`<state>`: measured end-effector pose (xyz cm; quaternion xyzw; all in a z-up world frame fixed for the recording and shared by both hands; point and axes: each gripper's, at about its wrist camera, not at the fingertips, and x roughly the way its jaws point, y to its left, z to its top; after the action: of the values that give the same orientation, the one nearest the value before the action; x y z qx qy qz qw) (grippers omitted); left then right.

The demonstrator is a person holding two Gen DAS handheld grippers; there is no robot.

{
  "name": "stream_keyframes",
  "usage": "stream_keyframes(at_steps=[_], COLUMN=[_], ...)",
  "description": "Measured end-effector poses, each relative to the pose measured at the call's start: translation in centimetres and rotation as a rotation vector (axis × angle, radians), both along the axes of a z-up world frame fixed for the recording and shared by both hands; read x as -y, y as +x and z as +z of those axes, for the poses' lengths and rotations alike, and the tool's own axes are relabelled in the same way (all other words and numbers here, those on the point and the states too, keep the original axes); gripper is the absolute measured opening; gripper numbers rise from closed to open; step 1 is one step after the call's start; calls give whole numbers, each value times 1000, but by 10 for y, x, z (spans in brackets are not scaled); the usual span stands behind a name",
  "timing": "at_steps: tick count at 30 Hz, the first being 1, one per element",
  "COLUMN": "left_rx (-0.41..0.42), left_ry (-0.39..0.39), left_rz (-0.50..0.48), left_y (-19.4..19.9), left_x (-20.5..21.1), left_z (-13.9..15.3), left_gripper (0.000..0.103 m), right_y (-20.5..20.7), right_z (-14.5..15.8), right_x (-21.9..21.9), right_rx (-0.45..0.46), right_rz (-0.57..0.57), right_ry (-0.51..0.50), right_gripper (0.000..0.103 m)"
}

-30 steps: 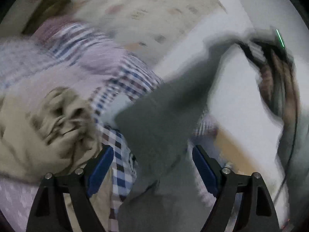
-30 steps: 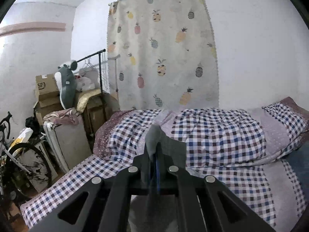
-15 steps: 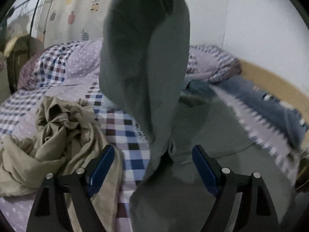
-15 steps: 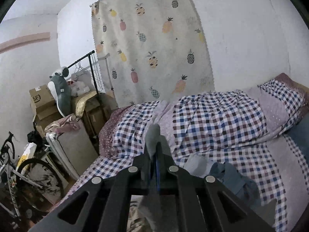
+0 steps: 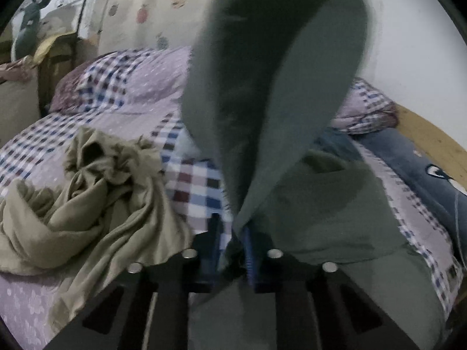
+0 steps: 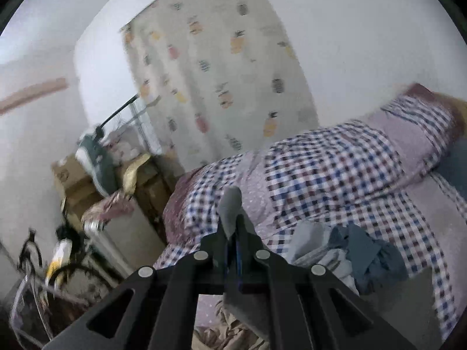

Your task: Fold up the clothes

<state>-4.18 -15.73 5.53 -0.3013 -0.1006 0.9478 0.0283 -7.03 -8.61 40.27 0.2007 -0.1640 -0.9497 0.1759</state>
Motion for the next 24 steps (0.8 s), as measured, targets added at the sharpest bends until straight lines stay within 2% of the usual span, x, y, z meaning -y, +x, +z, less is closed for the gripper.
stream_keyframes(at_steps=[4, 6, 8, 9, 10, 12, 13, 16, 18, 20, 21, 24], left_rx=[14, 27, 55, 64, 69, 73, 71, 63, 60, 65, 68, 76], left_ry=[12, 21, 24, 23, 23, 18, 12, -5, -13, -26, -31, -42], left_rz=[77, 109, 127, 131, 133, 136, 138, 145, 144, 141, 138, 133], left_y=[0, 1, -1, -1, -1, -1, -1, 0, -1, -2, -2, -5], left_x=[13, 19, 24, 25, 25, 25, 24, 22, 21, 18, 18, 17], left_z=[-3, -4, -9, -11, -13, -15, -15, -15, -15, -16, -16, -18], left_gripper=[3, 3, 3, 2, 3, 3, 3, 3, 3, 3, 3, 3], right_y=[-5, -12, -23, -35, -48, -76, -87, -105, -99, -91, -86, -75], right_z=[-15, -29, -46, -61, -77, -107, -122, -173, -197, -220, -232, -263], right_x=[-62, -89, -116, -132, -143, -163, -171, -202, -218, -234, -239, -239], right_rx=[49, 83, 126, 173, 220, 313, 357, 486, 505, 517, 514, 497], right_rz=[-126, -188, -254, -289, -291, -280, -261, -170, -133, -99, -74, -8], right_ry=[-73, -60, -32, -4, 39, 130, 167, 196, 214, 231, 256, 375], right_gripper=[5, 6, 16, 32, 43, 49, 49, 51, 53, 59, 64, 66])
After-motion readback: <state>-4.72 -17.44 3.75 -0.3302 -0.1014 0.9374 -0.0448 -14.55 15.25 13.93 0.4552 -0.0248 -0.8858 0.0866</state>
